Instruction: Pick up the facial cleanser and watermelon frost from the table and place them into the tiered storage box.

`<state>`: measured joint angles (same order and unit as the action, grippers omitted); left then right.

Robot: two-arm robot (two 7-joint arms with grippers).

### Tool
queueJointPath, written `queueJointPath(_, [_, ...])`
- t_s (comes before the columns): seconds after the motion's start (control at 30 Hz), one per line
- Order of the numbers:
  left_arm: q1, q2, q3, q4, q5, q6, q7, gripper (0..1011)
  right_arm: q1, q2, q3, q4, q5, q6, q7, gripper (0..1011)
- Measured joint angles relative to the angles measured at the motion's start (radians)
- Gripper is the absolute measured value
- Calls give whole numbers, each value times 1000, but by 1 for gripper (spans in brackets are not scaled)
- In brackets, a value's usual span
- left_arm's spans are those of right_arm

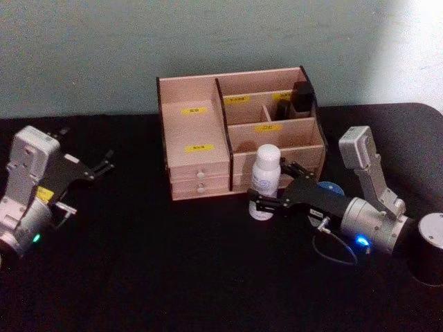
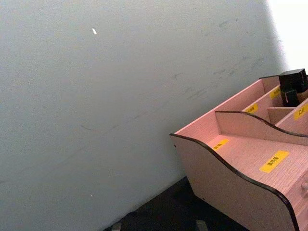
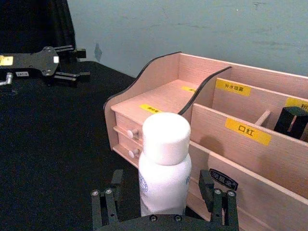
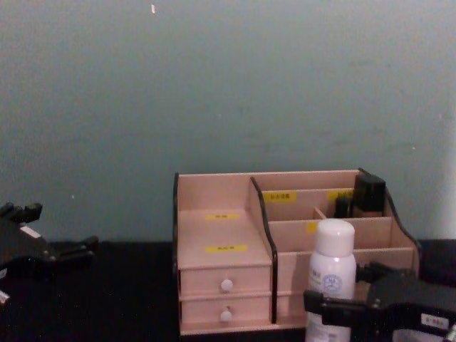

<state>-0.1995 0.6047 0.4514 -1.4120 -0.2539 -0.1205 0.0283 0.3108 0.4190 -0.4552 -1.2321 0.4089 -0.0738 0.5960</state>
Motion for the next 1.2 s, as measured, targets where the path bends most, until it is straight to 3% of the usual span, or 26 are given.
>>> queueJointPath(0.73, [0,0,0,0,0,0,0,1001,10,-10,3,15,1,-3,-2,996])
queueJointPath(0.97, [0,0,0,0,0,0,0,1001,10,-9,3,14,1,-3,-2,863])
queueJointPath(1.2, [0,0,0,0,0,0,0,1001,9,-9,3,13,1,-3,-2,651])
